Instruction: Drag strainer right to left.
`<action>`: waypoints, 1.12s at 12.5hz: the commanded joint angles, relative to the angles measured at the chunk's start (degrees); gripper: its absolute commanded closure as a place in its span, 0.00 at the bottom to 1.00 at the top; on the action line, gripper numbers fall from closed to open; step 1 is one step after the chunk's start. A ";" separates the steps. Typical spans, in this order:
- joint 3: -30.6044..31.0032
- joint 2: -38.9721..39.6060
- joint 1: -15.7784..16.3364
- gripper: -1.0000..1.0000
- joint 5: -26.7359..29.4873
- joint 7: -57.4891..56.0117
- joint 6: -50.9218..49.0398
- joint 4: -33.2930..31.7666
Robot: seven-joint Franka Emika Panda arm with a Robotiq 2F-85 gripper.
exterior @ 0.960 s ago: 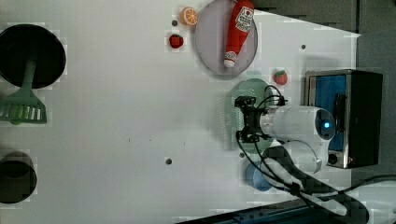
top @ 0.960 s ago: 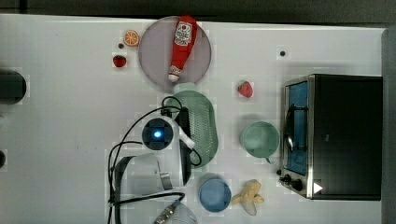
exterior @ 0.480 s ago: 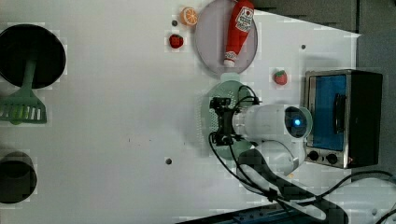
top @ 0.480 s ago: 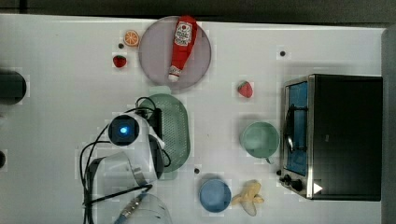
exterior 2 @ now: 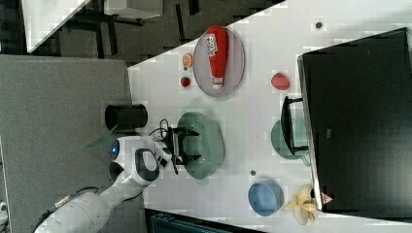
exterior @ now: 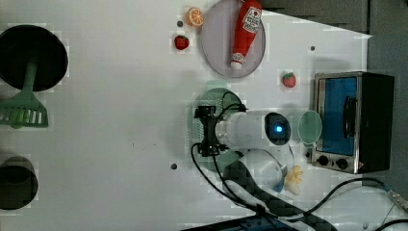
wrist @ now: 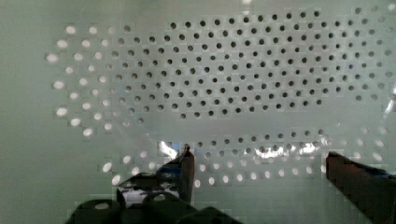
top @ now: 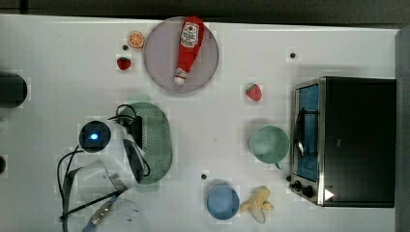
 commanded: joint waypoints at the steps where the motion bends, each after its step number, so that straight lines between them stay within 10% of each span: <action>1: 1.19 1.71 2.76 0.00 0.27 5.06 -2.14 5.15; 14: 1.18 8.44 10.52 0.00 7.43 6.82 -2.04 16.15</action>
